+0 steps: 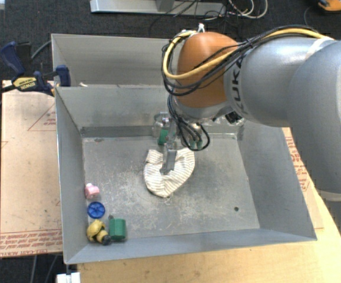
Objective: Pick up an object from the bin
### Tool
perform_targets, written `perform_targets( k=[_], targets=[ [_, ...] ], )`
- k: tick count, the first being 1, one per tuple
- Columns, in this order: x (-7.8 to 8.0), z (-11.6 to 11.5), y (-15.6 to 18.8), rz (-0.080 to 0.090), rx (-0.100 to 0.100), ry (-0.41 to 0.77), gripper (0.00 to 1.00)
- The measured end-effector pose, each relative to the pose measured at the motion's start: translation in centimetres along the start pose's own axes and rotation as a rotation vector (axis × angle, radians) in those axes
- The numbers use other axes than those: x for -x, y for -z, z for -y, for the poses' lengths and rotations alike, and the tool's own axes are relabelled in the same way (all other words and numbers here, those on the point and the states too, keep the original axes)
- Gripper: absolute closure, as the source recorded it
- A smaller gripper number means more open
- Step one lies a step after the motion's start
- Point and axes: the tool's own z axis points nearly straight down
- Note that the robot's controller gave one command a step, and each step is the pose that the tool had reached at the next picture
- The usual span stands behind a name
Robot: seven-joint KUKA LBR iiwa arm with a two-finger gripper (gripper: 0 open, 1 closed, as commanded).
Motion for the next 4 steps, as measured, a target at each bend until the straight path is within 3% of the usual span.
perform_targets(
  k=[1, 2, 3, 4],
  targets=[
    [0.2, 0.0, 0.5, 0.008, 0.001, -0.002, 0.0],
    [-1.3, 7.2, -4.9, 0.005, 0.001, 0.127, 0.0],
    [-4.5, 7.0, -6.2, 0.012, 0.001, 0.261, 1.0],
    [-4.5, 7.0, -6.2, 0.012, 0.001, 0.261, 1.0]
  ],
)
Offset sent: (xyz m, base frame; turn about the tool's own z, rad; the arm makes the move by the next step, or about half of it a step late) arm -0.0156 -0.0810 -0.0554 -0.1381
